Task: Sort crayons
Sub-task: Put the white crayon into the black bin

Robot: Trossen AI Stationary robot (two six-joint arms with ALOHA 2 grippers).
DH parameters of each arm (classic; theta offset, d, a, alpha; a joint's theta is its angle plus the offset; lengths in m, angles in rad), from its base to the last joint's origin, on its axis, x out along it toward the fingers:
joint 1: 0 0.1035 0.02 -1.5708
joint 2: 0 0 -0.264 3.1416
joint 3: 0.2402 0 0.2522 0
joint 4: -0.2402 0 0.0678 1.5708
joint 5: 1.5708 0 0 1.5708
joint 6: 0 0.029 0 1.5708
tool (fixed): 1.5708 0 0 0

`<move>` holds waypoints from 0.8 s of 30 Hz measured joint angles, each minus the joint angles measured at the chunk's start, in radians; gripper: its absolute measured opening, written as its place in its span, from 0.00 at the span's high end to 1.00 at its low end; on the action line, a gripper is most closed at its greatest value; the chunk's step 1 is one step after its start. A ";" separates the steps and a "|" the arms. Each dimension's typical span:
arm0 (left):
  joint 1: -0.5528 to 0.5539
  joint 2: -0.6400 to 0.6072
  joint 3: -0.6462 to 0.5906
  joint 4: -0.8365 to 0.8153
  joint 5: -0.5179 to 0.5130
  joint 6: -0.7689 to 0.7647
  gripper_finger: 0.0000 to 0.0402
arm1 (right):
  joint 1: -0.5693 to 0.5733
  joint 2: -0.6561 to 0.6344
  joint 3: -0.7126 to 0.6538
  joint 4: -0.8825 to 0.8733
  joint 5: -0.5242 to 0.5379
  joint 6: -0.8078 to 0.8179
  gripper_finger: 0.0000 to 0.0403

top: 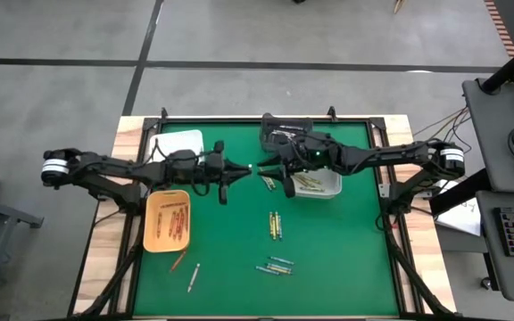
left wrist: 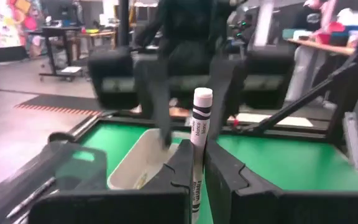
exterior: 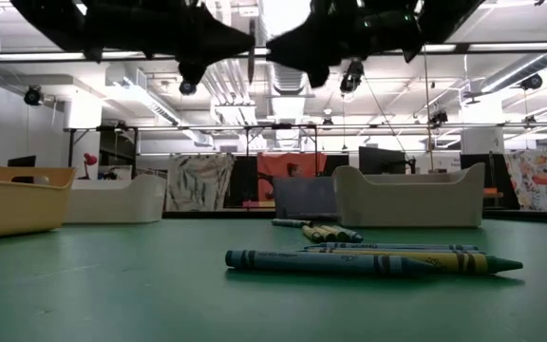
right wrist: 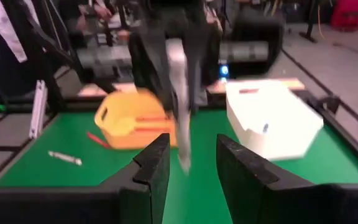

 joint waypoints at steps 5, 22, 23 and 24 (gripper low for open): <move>-0.018 0.008 -0.016 0.006 -0.018 0.001 1.00 | 0.026 -0.001 0.059 -0.002 -0.004 -0.001 0.68; -0.018 0.147 0.095 0.029 -0.018 0.007 1.00 | 0.046 0.023 0.078 -0.002 0.115 0.002 0.60; -0.018 0.155 0.101 0.030 -0.018 0.010 1.00 | 0.047 0.025 0.078 -0.002 0.115 -0.002 0.61; -0.018 0.162 0.107 0.030 -0.018 0.013 1.00 | 0.047 0.025 0.078 -0.004 0.116 -0.006 0.62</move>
